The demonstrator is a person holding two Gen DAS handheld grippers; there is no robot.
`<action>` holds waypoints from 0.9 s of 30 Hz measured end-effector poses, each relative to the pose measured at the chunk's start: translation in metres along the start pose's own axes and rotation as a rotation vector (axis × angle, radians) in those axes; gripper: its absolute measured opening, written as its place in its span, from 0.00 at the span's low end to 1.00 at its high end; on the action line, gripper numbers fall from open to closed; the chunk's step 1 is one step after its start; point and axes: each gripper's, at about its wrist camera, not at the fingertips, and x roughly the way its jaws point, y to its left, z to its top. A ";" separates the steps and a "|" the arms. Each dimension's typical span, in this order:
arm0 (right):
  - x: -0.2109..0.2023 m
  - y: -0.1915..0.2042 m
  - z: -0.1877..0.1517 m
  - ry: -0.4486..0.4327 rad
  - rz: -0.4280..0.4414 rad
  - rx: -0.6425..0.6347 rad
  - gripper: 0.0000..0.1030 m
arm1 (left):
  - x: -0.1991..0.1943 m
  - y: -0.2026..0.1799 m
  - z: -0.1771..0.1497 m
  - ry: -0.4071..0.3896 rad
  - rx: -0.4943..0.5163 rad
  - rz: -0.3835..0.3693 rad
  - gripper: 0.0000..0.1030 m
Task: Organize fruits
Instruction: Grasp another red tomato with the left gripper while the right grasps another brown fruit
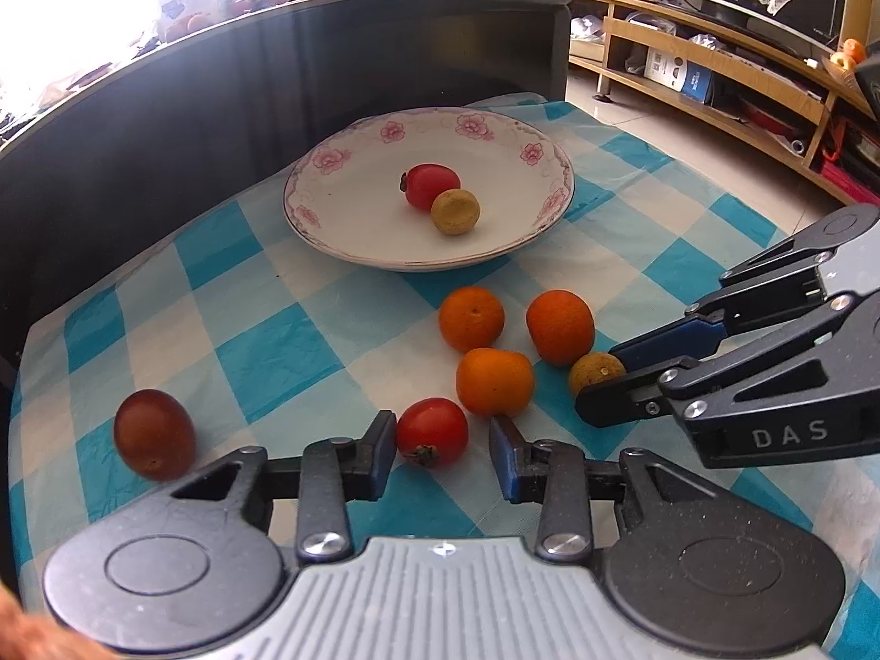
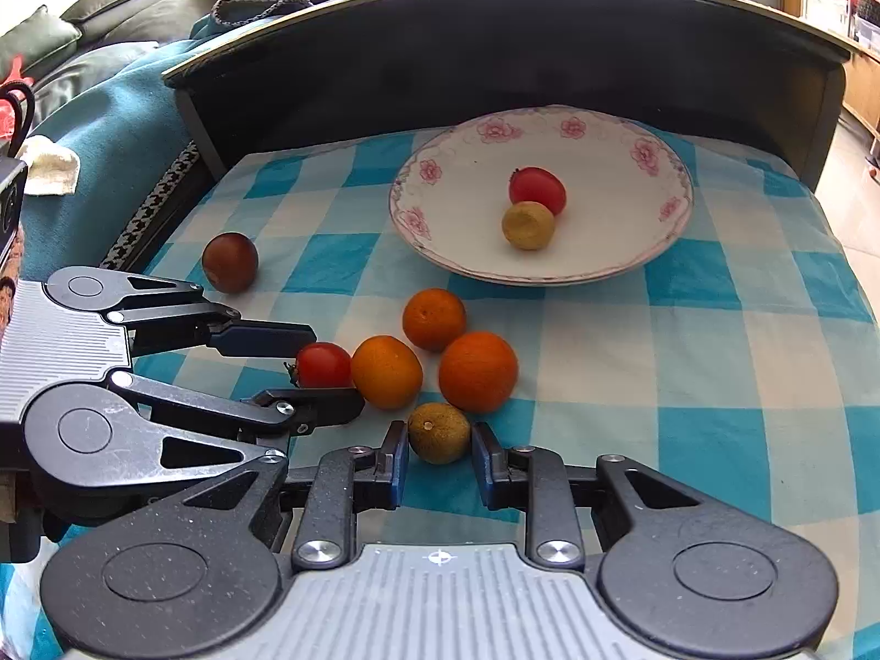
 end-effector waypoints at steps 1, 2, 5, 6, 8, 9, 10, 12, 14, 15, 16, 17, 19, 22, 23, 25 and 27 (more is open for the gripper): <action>-0.001 -0.002 0.000 0.002 0.004 0.008 0.20 | 0.000 0.001 0.000 -0.002 -0.003 -0.001 0.40; -0.002 -0.003 -0.001 0.005 0.007 0.014 0.20 | -0.001 0.002 0.000 -0.003 -0.012 -0.004 0.37; -0.004 -0.003 -0.003 0.015 0.012 0.013 0.20 | -0.003 0.006 0.002 0.005 -0.035 -0.020 0.35; -0.005 -0.003 -0.004 0.018 0.012 0.012 0.20 | -0.006 0.005 0.001 0.005 -0.033 -0.022 0.35; -0.007 -0.002 -0.006 0.024 0.014 0.010 0.20 | -0.010 0.004 -0.001 0.009 -0.023 -0.023 0.35; -0.008 -0.002 -0.006 0.025 0.014 0.002 0.20 | -0.013 0.003 -0.002 0.011 -0.023 -0.028 0.35; -0.010 -0.002 -0.007 0.025 0.013 -0.006 0.20 | -0.015 0.003 -0.004 0.016 -0.022 -0.035 0.35; -0.013 -0.002 -0.009 0.031 0.018 -0.007 0.20 | -0.020 0.002 -0.008 0.023 -0.017 -0.043 0.35; -0.016 -0.001 -0.011 0.037 0.023 -0.014 0.20 | -0.022 0.001 -0.013 0.037 -0.014 -0.048 0.35; -0.018 0.000 -0.012 0.037 0.021 -0.030 0.20 | -0.022 0.002 -0.015 0.044 -0.020 -0.054 0.35; -0.019 0.002 -0.014 0.038 0.021 -0.044 0.20 | -0.022 0.001 -0.017 0.048 -0.021 -0.058 0.35; -0.020 0.002 -0.015 0.039 0.022 -0.050 0.20 | -0.021 0.000 -0.019 0.051 -0.015 -0.057 0.35; -0.019 0.001 -0.017 0.045 0.023 -0.050 0.20 | -0.022 0.000 -0.020 0.050 -0.009 -0.056 0.35; -0.017 0.002 -0.018 0.044 0.018 -0.066 0.20 | -0.021 0.001 -0.023 0.051 -0.009 -0.059 0.35; -0.017 0.002 -0.018 0.043 0.019 -0.068 0.20 | -0.020 0.000 -0.024 0.056 -0.007 -0.058 0.36; -0.016 0.002 -0.018 0.039 0.019 -0.076 0.20 | -0.021 0.000 -0.026 0.047 -0.010 -0.058 0.36; -0.015 0.003 -0.018 0.038 0.018 -0.088 0.22 | -0.021 0.001 -0.027 0.043 -0.013 -0.059 0.38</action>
